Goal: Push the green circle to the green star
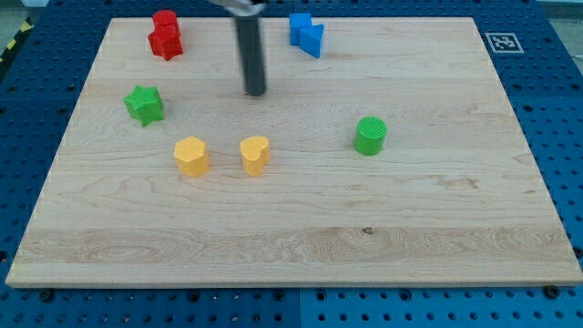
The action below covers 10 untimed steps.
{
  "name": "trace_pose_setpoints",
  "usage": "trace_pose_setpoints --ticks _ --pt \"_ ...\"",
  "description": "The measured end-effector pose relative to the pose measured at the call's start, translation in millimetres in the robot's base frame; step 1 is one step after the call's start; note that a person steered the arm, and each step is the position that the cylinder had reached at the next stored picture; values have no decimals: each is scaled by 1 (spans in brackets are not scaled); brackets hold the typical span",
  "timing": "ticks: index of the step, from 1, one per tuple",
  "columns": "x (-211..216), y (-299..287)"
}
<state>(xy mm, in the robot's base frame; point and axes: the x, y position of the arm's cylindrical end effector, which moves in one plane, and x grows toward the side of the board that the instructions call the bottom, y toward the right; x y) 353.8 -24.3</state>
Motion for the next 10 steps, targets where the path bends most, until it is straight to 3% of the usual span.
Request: trace_pose_setpoints --ticks 3,4,5,6,8,10 --pt "50 255" --pt "90 258" --pt "107 223" --pt "107 222" --pt "109 140" --pt "109 111"
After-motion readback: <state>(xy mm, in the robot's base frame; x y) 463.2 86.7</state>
